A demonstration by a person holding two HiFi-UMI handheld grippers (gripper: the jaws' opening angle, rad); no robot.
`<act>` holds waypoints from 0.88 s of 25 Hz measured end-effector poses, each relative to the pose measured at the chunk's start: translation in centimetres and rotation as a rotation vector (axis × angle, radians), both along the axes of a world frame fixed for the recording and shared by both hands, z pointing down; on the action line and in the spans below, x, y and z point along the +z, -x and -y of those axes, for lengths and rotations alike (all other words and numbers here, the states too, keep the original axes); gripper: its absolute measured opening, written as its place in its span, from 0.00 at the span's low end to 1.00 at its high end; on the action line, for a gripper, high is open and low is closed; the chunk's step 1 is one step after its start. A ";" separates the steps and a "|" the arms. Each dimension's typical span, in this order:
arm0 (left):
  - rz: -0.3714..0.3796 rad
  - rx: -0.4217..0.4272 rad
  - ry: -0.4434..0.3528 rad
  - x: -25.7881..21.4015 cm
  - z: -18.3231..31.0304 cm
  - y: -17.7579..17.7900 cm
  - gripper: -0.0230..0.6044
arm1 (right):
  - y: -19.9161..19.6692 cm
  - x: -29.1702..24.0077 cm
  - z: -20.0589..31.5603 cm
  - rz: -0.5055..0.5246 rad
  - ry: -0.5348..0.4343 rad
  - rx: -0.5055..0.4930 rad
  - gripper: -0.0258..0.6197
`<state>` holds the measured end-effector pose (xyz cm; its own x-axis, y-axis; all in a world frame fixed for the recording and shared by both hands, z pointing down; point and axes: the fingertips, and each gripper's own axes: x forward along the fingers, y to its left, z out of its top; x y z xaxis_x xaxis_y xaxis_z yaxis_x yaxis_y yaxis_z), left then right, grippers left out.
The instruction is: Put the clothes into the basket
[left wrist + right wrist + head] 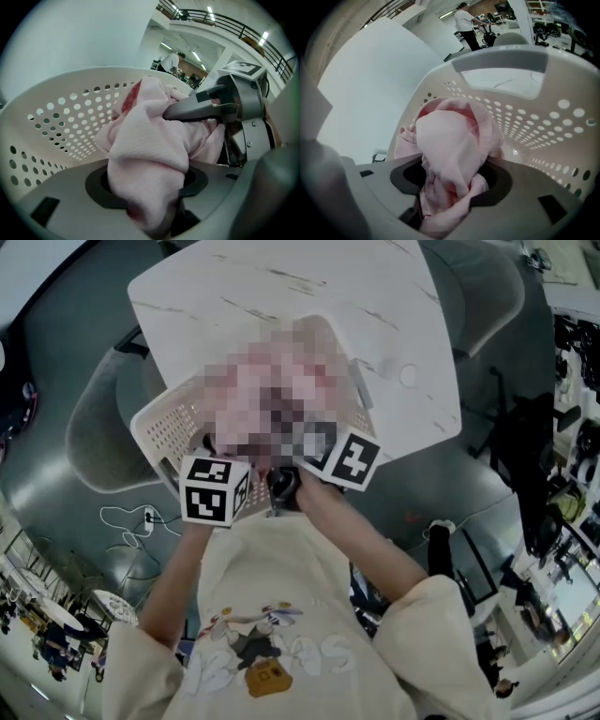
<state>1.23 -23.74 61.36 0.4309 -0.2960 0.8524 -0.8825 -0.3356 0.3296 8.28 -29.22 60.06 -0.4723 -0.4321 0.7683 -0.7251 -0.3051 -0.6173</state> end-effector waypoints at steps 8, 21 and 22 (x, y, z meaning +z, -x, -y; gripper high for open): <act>0.023 -0.041 0.045 2.1 0.7 0.1 0.43 | -0.3 2.4 0.8 -0.025 0.042 0.029 0.41; 0.076 -0.074 0.066 4.7 1.5 0.5 0.43 | -0.5 5.4 1.4 -0.081 0.056 0.053 0.42; 0.081 -0.078 0.066 5.0 1.5 0.5 0.43 | -0.5 5.7 1.5 -0.083 0.060 0.054 0.42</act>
